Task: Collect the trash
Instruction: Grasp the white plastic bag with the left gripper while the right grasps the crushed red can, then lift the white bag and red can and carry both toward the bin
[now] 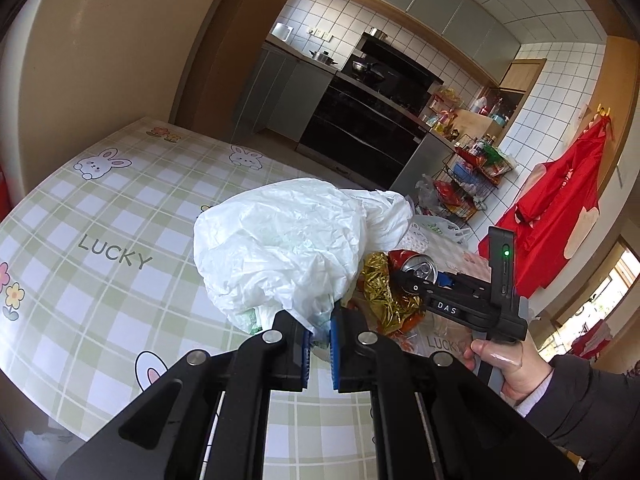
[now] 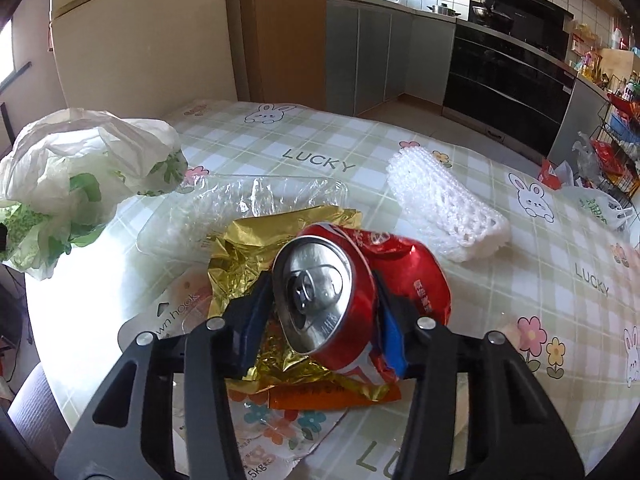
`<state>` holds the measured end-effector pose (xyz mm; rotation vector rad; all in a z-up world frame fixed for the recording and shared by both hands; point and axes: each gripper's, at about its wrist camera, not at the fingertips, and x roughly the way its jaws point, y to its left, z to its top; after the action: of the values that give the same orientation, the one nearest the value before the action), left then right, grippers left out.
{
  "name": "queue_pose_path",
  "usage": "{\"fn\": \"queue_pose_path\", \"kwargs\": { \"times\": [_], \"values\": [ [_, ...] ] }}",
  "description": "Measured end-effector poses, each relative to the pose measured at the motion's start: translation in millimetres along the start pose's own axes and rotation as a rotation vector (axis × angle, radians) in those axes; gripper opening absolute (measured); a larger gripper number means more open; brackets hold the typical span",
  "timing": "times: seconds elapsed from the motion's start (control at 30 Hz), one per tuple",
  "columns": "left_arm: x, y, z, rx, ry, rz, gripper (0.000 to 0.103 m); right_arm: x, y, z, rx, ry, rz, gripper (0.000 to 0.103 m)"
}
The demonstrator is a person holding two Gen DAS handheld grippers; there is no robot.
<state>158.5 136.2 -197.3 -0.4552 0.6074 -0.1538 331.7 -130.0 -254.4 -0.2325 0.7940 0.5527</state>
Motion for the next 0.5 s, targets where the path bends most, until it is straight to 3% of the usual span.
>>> {"fn": "queue_pose_path", "kwargs": {
  "times": [0.33, 0.5],
  "values": [
    [-9, -18, -8, 0.027, 0.034, -0.051, 0.007, -53, -6, -6, 0.076, -0.09, 0.007, 0.049],
    [-19, -36, -10, 0.081, 0.058, -0.111, 0.008, -93, -7, -12, 0.122, -0.151, 0.018, 0.049]
  ]
}}
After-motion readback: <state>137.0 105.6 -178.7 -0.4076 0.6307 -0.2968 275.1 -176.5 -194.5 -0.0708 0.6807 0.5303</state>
